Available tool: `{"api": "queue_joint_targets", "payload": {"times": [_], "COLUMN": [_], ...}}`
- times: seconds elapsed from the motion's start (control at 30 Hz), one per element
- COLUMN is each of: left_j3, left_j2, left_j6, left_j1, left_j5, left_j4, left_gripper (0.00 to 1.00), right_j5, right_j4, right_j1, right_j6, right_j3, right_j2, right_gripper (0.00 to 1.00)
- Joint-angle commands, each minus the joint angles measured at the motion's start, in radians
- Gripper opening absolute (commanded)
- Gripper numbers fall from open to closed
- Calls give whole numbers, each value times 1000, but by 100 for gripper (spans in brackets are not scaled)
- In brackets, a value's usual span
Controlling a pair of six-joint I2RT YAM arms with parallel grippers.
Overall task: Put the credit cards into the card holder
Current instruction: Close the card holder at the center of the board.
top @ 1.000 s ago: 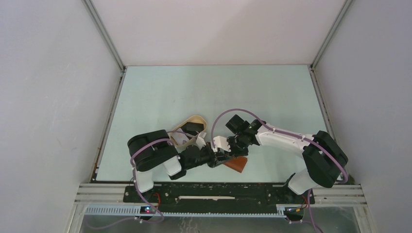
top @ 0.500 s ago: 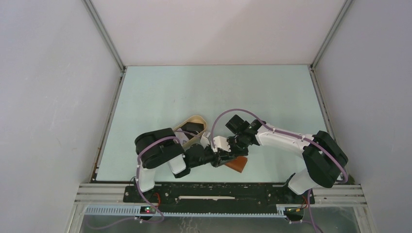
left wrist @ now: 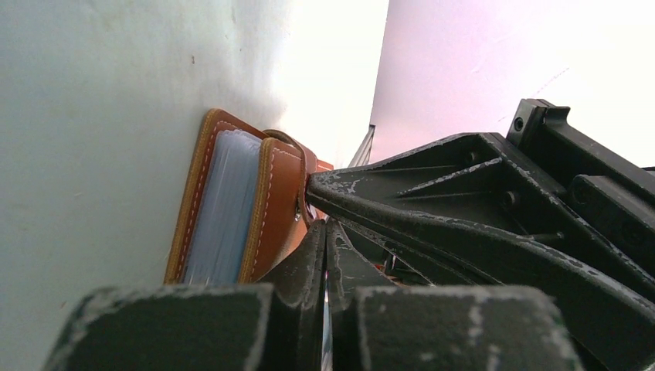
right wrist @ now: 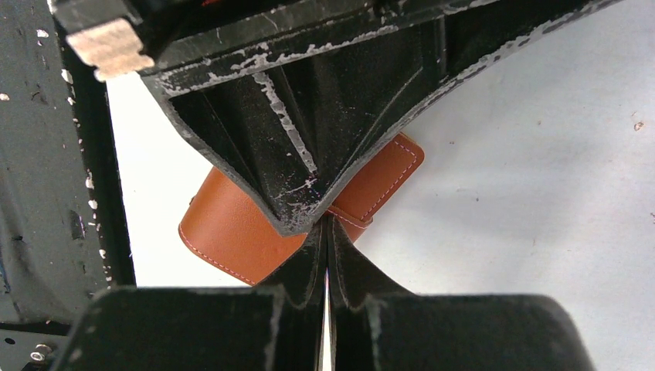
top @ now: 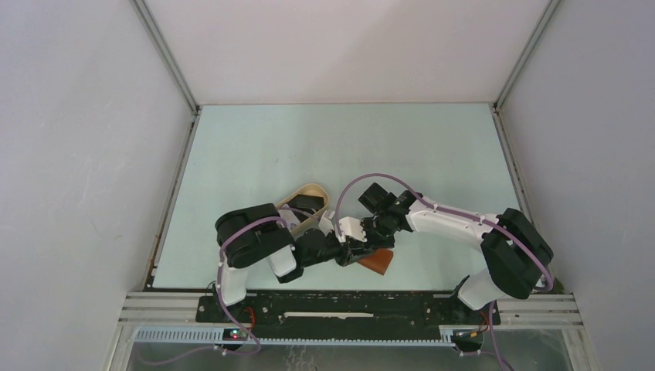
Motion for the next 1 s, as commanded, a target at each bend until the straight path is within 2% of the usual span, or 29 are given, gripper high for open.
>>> {"api": "queue_joint_targets", "payload": {"times": [0.0, 0.77, 0.97], "left_j3": [9, -43, -41], "left_j2": [4, 76, 57], "left_j6": [0, -91, -89], "left_j1": [17, 21, 21], "left_j5": [-29, -29, -11], "left_j4": [-17, -15, -89], "left_gripper": [4, 0, 0], "right_j5": [-9, -20, -13], "right_j4": [5, 17, 34], "right_j1": [26, 41, 46], "right_j6": [-9, 0, 16], "right_j3": [-57, -56, -56], "right_j2": [64, 46, 32], "right_gripper": [4, 4, 5]}}
